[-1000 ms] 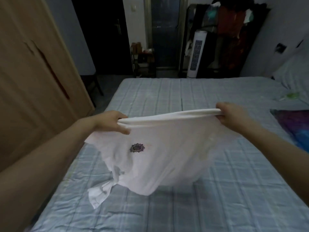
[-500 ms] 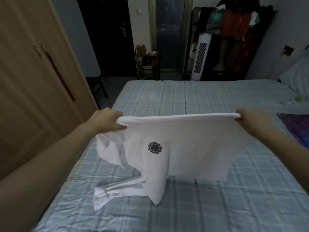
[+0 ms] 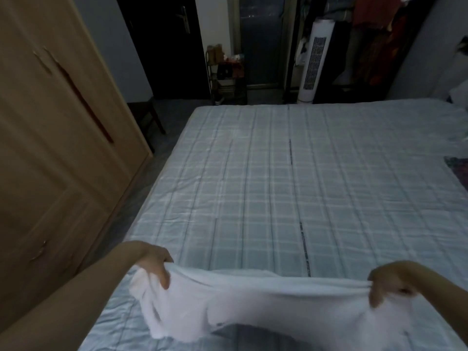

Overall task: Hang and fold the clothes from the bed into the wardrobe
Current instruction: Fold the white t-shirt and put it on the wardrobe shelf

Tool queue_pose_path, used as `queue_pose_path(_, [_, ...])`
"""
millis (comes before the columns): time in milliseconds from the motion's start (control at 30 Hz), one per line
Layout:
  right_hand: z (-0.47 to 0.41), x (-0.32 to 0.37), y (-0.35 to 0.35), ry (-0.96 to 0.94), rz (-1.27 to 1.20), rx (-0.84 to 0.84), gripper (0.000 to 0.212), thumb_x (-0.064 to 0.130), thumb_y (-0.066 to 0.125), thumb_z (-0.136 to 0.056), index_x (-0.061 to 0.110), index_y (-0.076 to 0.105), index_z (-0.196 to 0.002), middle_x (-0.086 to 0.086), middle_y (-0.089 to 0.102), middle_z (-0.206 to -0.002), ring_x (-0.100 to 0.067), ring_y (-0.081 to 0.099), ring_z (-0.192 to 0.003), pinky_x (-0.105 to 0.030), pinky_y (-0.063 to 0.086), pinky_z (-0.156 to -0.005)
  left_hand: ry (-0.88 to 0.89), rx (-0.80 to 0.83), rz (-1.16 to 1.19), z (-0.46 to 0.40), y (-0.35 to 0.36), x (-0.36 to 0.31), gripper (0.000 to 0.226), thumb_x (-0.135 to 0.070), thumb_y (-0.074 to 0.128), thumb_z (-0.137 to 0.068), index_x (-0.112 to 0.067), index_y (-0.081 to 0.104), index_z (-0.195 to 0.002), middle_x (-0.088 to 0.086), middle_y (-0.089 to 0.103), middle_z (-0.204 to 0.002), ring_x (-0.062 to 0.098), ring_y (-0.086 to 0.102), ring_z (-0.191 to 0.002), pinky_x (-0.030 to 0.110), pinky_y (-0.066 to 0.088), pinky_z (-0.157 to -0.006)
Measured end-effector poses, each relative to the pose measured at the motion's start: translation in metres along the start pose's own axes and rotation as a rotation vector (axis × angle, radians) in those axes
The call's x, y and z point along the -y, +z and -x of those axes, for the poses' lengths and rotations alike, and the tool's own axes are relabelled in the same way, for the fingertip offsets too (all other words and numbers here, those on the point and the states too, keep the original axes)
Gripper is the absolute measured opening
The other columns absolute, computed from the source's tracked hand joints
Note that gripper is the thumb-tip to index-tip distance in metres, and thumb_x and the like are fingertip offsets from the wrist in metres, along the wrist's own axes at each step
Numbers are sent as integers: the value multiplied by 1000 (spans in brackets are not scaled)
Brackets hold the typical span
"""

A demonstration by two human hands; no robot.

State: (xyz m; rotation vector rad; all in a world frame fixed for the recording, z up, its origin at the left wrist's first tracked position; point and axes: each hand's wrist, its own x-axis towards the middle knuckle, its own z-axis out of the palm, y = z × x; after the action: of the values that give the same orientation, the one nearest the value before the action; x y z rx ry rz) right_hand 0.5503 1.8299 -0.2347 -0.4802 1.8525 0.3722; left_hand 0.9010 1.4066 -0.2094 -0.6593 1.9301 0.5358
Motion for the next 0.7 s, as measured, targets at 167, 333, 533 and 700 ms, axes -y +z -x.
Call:
queue_pose_path(167, [-48,29,-49,-49,-23,-625,23,30,56,-93,22,67,-111,-7,63,-124,-22,59,-115,-23,42,-86,-55,-283,-165,-39,-57,9,53,-33,72,-78,-20,58,-127,6,58,-134,19,56,-117,26,44,-92])
queue_pose_path(333, [-17,33,-195,-115,-375,-1193,14,17,59,-88,21,62,-75,-22,69,-96,-38,65,-94,-40,50,-81,-21,-902,-133,-23,-210,-16,33,-33,62,-87,-28,54,-119,3,59,-125,26,56,-114,34,48,-89])
queue_pose_path(533, [110,43,-327,-152,-508,-1753,25,2,49,-90,0,69,-103,-33,65,-97,-47,60,-89,-41,46,-75,78,-1535,-144,77,-359,-53,18,-13,59,-82,-20,45,-90,8,57,-89,34,59,-84,38,40,-60])
queue_pose_path(700, [163,28,-333,-198,-565,-1974,31,12,44,-86,12,68,-107,-21,69,-95,-39,62,-84,-38,47,-69,134,-1904,-217,150,-389,-59,21,0,55,-80,-15,48,-93,7,55,-85,32,54,-74,39,38,-55])
